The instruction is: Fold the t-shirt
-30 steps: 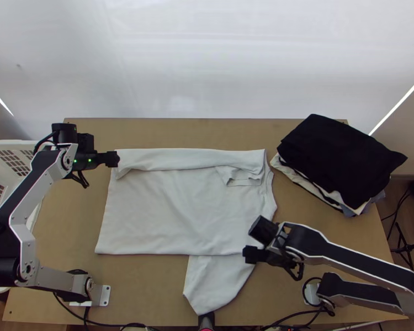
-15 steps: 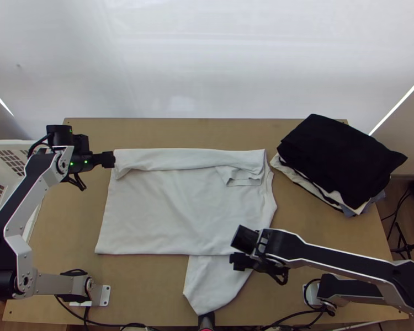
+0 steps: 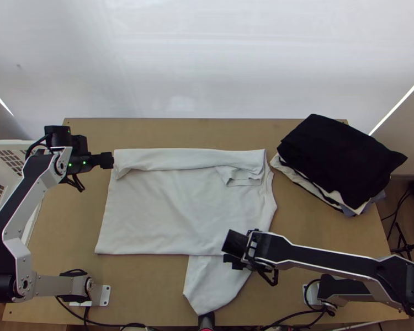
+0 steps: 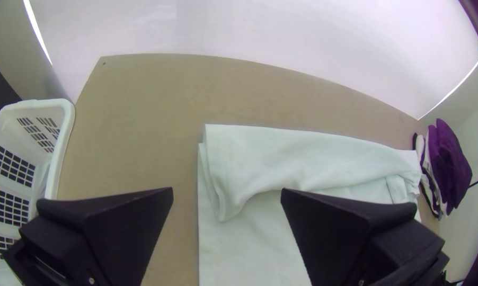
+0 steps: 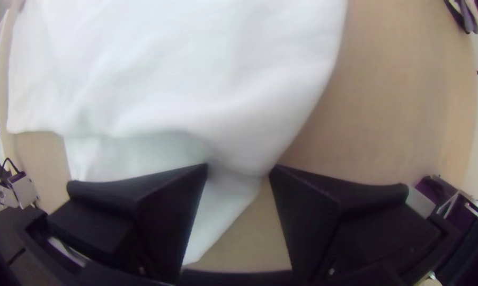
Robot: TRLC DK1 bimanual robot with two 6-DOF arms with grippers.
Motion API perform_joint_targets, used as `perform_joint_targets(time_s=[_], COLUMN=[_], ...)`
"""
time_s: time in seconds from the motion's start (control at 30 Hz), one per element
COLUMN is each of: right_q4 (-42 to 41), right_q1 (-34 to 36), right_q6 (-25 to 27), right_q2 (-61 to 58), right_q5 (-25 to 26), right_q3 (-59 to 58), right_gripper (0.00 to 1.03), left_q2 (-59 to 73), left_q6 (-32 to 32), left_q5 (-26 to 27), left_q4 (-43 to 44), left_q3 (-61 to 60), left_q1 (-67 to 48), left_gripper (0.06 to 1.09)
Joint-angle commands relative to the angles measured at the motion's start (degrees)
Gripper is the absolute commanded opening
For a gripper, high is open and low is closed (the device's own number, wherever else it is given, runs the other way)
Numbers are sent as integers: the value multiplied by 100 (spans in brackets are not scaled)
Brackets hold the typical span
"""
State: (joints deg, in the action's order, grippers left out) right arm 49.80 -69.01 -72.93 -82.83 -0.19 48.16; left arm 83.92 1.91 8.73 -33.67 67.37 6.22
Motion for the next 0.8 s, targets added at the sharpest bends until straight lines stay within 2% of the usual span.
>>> perform_joint_targets(time_s=[0.0,0.57,0.63,0.67,0.77], right_q4=[109,285,267,258,258], right_q1=[-174,-517,-517,-525,-613], right_q6=[-38,-38,-46,-46,-73], right_q2=[-23,-480,-533,-550,-533], right_q5=[80,1,19,27,414], right_q3=[97,255,273,281,325], right_gripper=[55,55,47,46,26], left_q2=[-25,-121,-130,-130,-174], left_q6=[-59,-323,-358,-393,-727], left_q5=[-12,-12,-12,-12,-38], left_q4=[-96,-245,-254,-254,-395], left_q3=[57,-5,-40,-75,-207], left_q1=[20,345,371,389,433], left_gripper=[104,104,104,104,104])
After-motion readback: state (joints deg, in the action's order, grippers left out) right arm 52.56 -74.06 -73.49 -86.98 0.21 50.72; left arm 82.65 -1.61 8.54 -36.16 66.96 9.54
